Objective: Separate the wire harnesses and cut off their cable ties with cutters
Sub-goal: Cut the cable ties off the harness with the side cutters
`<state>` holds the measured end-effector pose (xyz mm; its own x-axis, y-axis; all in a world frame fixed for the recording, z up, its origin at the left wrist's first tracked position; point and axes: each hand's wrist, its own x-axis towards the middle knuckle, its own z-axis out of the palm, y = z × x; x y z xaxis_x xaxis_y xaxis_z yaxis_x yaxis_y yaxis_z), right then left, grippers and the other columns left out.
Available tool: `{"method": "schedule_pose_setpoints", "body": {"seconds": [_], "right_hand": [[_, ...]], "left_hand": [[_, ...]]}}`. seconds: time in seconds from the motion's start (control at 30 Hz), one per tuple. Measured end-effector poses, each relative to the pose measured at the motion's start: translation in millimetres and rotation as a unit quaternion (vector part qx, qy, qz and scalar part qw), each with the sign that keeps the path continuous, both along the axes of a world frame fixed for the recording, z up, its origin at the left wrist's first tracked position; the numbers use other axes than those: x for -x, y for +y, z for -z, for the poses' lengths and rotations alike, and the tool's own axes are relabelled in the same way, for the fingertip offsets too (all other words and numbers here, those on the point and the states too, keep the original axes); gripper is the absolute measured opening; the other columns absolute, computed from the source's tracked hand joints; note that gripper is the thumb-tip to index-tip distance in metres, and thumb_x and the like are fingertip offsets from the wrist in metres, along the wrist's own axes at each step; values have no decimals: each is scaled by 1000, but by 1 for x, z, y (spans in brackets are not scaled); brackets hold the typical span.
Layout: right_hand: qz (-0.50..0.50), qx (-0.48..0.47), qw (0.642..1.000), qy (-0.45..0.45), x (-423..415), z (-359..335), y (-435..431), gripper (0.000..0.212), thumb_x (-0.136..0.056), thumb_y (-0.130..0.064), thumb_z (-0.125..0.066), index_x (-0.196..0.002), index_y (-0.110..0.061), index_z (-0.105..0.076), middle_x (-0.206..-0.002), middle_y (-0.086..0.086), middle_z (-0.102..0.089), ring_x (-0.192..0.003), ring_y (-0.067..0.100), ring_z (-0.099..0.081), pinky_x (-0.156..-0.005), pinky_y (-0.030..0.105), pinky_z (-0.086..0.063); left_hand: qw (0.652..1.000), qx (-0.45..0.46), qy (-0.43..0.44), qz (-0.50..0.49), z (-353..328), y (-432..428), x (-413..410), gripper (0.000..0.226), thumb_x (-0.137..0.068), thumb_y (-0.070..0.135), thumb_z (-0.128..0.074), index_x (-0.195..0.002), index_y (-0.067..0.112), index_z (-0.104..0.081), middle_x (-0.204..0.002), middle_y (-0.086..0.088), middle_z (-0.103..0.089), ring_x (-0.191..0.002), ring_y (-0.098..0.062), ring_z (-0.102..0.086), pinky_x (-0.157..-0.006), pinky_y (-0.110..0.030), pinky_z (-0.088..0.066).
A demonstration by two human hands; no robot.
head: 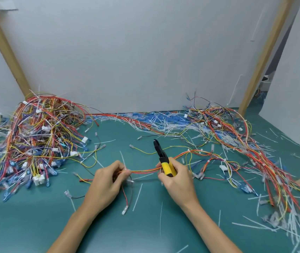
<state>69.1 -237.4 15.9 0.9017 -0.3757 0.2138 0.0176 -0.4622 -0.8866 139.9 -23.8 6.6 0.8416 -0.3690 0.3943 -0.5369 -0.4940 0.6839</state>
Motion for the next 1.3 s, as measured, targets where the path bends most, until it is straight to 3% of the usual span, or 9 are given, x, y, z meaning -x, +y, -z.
{"method": "schedule_pose_setpoints", "body": {"seconds": [0.2, 0.3, 0.4, 0.6, 0.7, 0.9, 1.07, 1.2, 1.3], "right_hand": [[-3, 13, 1000, 1, 2, 0, -1, 25, -67, -32, -59, -84, -14, -60, -68, 14, -53, -65, 36, -47, -56, 46, -41], [-15, 12, 1000, 3, 5, -1, -1, 21, -67, -29, -60, -85, -18, -61, -66, 12, -53, -63, 33, -45, -53, 37, -34], [-23, 6, 1000, 1, 7, -3, 0, 20, -68, -29, -59, -85, -19, -62, -68, 14, -54, -64, 34, -43, -54, 40, -35], [-21, 16, 1000, 0, 11, -6, -1, 16, -70, -24, -61, -84, -17, -62, -68, 13, -53, -65, 32, -43, -57, 34, -32], [-19, 12, 1000, 3, 12, -8, 0, 14, -69, -22, -61, -83, -18, -63, -67, 10, -53, -64, 30, -43, -57, 33, -33], [-11, 13, 1000, 2, 13, -11, 3, 13, -70, -23, -62, -82, -19, -64, -66, 6, -55, -64, 29, -44, -57, 32, -34], [3, 25, 1000, -9, 15, -11, 7, 18, -69, -24, -61, -85, -29, -66, -66, 8, -56, -60, 28, -45, -55, 31, -36], [31, 50, 998, -17, 15, -10, 8, 21, -70, -28, -60, -90, -33, -64, -63, 3, -57, -55, 23, -47, -55, 32, -41], [61, 111, 992, -21, 17, -7, 10, 30, -70, -31, -63, -97, -34, -53, -70, -8, -64, -62, 15, -56, -68, 19, -44]], "left_hand": [[999, 23, 24, -2, 1, -1, 2, 27, -95, 22, -66, -71, 26, -54, -56, 13, -56, -51, -6, -47, -53, -16, -35], [1000, 10, 16, 13, 2, 0, 2, 30, -100, 34, -55, -72, 26, -50, -59, 10, -53, -53, -8, -45, -55, -21, -37], [1000, 9, 6, 28, 1, 1, 3, 38, -100, 50, -40, -71, 26, -46, -61, 11, -51, -56, -8, -45, -58, -30, -42], [999, -22, 9, 25, 2, 1, 5, 45, -102, 55, -31, -72, 26, -47, -62, 10, -55, -59, -10, -53, -60, -37, -47], [999, -25, 18, 26, 1, 0, 5, 43, -102, 51, -35, -67, 31, -48, -62, 18, -57, -57, -5, -54, -58, -29, -44], [998, -33, 34, 31, -4, 1, 5, 38, -101, 46, -42, -65, 35, -46, -61, 18, -57, -57, -6, -51, -59, -31, -43], [995, 15, 83, 50, -9, 5, 6, 9, -94, 27, -68, -88, 28, -62, -67, 11, -64, -62, -7, -58, -60, -13, -40], [991, 21, 119, 64, -14, 15, 3, 17, -86, 19, -77, -98, 23, -66, -77, 8, -69, -74, -7, -65, -66, -12, -44], [994, 15, 98, 45, -13, 14, 4, 13, -83, 14, -78, -91, 20, -69, -72, 11, -69, -73, -4, -66, -66, -9, -43]]}}
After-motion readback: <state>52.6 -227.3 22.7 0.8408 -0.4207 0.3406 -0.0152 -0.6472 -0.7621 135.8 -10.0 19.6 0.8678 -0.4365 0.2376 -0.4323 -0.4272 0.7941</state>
